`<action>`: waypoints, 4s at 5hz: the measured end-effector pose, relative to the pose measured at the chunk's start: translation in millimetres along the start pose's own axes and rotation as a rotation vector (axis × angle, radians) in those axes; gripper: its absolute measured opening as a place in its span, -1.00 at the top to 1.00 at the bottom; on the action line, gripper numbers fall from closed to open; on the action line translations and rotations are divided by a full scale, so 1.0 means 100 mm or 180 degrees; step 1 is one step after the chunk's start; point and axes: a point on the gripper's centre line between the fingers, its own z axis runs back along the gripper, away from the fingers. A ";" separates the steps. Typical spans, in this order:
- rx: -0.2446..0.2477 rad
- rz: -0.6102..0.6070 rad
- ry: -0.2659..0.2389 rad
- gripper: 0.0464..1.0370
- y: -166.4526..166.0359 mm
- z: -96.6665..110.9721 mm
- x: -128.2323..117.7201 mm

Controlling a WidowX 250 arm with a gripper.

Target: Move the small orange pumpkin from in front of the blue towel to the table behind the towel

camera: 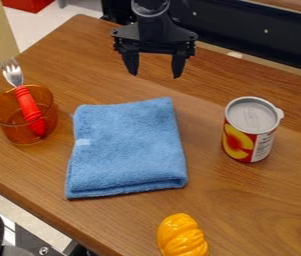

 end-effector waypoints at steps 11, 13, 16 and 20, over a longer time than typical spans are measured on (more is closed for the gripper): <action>0.0283 0.1807 0.0951 -0.92 -0.58 0.07 -2.04; 0.0343 0.1866 0.0935 -0.92 -0.54 -0.10 -2.03; 0.0286 0.1813 0.0988 -0.56 -0.52 -0.17 -1.96; 0.0135 0.2306 0.0927 -0.56 -0.29 0.18 -1.04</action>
